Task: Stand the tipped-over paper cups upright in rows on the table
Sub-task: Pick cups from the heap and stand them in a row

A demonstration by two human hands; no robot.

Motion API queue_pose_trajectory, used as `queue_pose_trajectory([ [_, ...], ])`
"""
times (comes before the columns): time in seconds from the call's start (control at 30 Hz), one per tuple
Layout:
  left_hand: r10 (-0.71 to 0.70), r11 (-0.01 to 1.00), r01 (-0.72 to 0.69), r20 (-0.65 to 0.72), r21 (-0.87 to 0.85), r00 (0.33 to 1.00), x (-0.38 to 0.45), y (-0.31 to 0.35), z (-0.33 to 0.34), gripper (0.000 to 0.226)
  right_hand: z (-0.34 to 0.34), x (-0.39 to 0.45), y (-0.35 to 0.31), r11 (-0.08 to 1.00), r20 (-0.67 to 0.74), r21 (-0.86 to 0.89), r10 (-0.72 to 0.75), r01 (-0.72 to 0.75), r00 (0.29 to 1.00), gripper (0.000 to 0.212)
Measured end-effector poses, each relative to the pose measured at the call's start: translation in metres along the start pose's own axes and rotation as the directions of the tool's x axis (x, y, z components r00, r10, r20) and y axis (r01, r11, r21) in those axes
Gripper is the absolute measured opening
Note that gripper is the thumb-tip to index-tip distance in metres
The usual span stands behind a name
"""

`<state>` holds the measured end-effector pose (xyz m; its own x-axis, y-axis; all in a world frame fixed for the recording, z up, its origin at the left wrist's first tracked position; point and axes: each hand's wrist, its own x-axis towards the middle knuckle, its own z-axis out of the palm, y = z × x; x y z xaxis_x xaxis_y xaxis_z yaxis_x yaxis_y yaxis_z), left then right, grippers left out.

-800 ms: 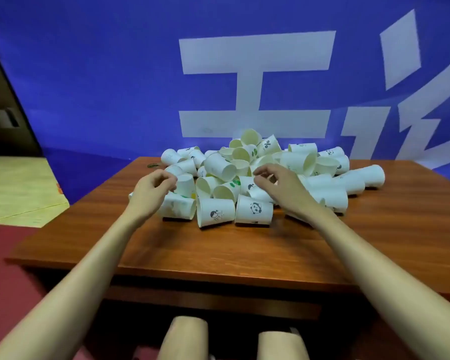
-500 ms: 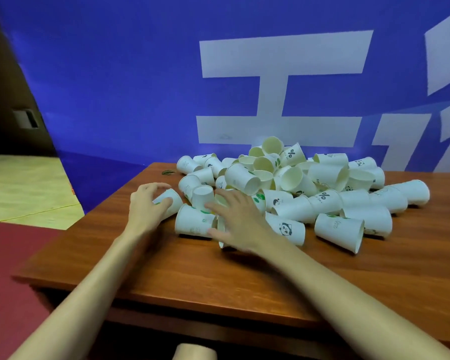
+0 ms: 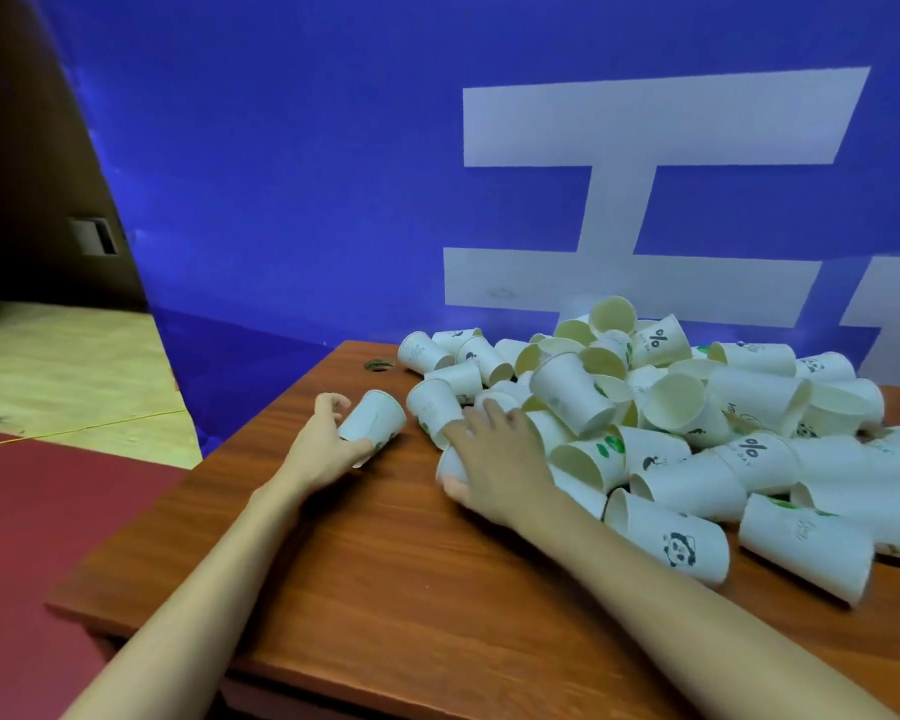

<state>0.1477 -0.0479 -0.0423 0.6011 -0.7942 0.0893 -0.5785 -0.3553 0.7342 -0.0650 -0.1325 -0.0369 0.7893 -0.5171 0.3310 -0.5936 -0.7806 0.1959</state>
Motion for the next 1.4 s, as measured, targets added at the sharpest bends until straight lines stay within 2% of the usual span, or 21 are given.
queue_pose_trajectory([
  [0.1,-0.035,0.998,0.029,0.097,0.055,0.995,0.013,-0.002,-0.003,0.081,0.002,0.002,0.024,0.998,0.028,-0.004,0.068,-0.068,0.997,0.054],
  [0.27,-0.137,0.984,0.121,0.118,0.132,0.984,0.032,-0.007,0.000,0.094,-0.003,0.011,0.046,0.983,0.097,-0.031,0.184,-0.182,0.978,0.060],
  [0.47,-0.175,0.979,0.165,0.086,0.119,0.981,0.054,-0.021,0.006,0.072,-0.005,0.043,0.017,0.982,-0.042,0.041,0.185,-0.183,0.982,0.055],
  [0.63,-0.179,0.981,0.176,0.026,0.086,0.984,0.071,-0.027,0.007,0.073,0.014,0.073,-0.024,0.949,0.024,0.218,0.228,-0.228,0.973,0.065],
  [0.7,-0.173,0.981,0.171,0.010,0.091,0.985,0.079,-0.031,0.007,0.072,0.026,0.082,-0.034,0.948,0.020,0.182,0.260,-0.259,0.965,0.066],
  [0.77,-0.168,0.981,0.168,-0.004,0.101,0.986,0.088,-0.036,0.008,0.071,0.033,0.091,-0.042,0.952,-0.051,0.129,0.286,-0.277,0.957,0.062],
  [0.87,-0.196,0.974,0.197,-0.019,0.114,0.980,0.103,-0.036,0.006,0.068,0.031,0.114,-0.050,0.945,-0.147,0.155,0.310,-0.287,0.939,0.054],
  [0.97,-0.177,0.975,0.182,-0.050,0.130,0.983,0.117,-0.036,0.010,0.063,0.027,0.149,-0.048,0.922,-0.094,0.189,0.358,-0.337,0.929,0.053],
  [1.07,-0.082,0.974,0.109,-0.144,0.197,0.986,0.129,-0.039,0.016,0.057,0.026,0.187,-0.041,0.890,-0.001,0.228,0.405,-0.394,0.914,0.046],
  [1.17,-0.062,0.974,0.105,-0.212,0.202,0.975,0.133,-0.042,0.018,0.055,0.034,0.214,-0.037,0.879,0.096,0.208,0.417,-0.428,0.904,0.043],
  [1.4,-0.031,0.981,0.074,-0.233,0.178,0.972,0.135,-0.049,0.019,0.058,0.061,0.240,-0.029,0.870,0.242,0.156,0.426,-0.468,0.872,0.043],
])
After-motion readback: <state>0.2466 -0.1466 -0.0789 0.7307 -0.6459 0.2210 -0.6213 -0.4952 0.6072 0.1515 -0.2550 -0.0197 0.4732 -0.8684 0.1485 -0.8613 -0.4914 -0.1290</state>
